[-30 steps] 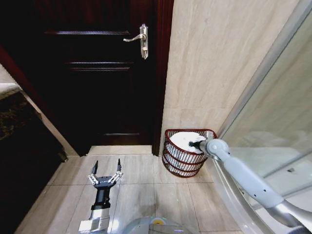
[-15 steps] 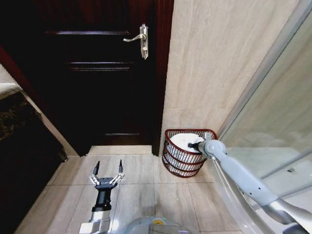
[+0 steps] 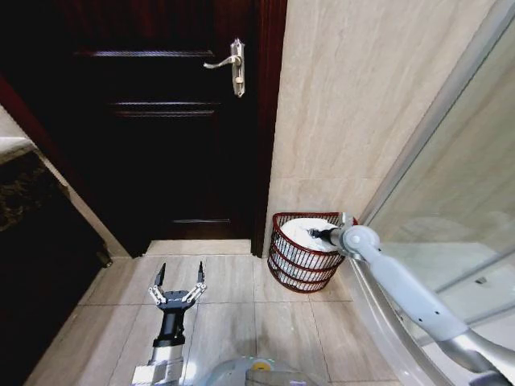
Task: Discard the used towel into the hamper.
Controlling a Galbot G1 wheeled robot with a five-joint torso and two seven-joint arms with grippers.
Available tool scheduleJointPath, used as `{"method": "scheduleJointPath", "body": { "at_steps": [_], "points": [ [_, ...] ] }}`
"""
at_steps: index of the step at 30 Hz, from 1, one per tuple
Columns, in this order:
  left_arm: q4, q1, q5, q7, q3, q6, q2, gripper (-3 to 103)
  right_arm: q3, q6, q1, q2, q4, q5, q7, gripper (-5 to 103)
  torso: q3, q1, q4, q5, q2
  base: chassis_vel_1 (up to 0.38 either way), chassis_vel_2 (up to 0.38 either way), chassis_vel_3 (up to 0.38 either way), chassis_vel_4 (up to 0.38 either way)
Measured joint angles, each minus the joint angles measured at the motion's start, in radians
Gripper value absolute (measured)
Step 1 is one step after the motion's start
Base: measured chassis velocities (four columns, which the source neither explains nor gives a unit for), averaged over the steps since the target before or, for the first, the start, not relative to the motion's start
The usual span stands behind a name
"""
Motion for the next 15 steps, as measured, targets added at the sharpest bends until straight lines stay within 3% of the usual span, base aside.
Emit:
{"method": "scheduleJointPath", "body": {
  "at_steps": [1,9,11,12,13,14,15],
  "points": [
    [0.000,-0.001,-0.001,0.000,0.000,0.000,0.000,100,0.028,0.009,-0.013,-0.006,0.035,-0.016,0.000,57,0.000,0.000,0.0001,0.0000,0.000,0.000,0.000,0.000,0.000],
    [0.000,-0.003,-0.007,-0.002,-0.002,0.004,0.008,100,0.078,0.082,-0.070,-0.043,0.145,-0.126,-0.009,79,0.000,0.000,0.0000,-0.0003,0.000,0.000,0.000,0.000,0.000],
    [0.002,-0.008,-0.009,-0.007,-0.001,0.011,0.009,100,0.098,0.167,-0.118,-0.043,0.182,-0.220,-0.034,90,0.000,0.000,0.0001,0.0000,0.000,0.000,0.000,0.000,0.000],
    [0.009,-0.012,-0.012,-0.008,0.000,0.015,0.012,100,0.117,0.259,-0.168,-0.035,0.204,-0.312,-0.081,95,0.000,0.000,0.0001,-0.0002,0.000,0.000,0.000,0.000,0.000],
    [0.009,-0.012,-0.012,-0.008,0.000,0.015,0.012,100,0.117,0.259,-0.168,-0.035,0.204,-0.312,-0.081,95,0.000,0.000,0.0001,-0.0002,0.000,0.000,0.000,0.000,0.000],
    [0.015,-0.014,-0.014,-0.010,0.001,0.016,0.015,100,0.129,0.331,-0.209,-0.025,0.209,-0.394,-0.137,98,0.000,0.000,0.0000,0.0000,0.000,0.000,0.000,0.000,0.000],
    [0.017,-0.014,-0.014,-0.011,0.002,0.016,0.017,100,0.133,0.355,-0.222,-0.020,0.208,-0.428,-0.157,100,0.000,0.000,0.0000,0.0000,0.000,0.000,0.000,0.000,0.000]
  ]
}}
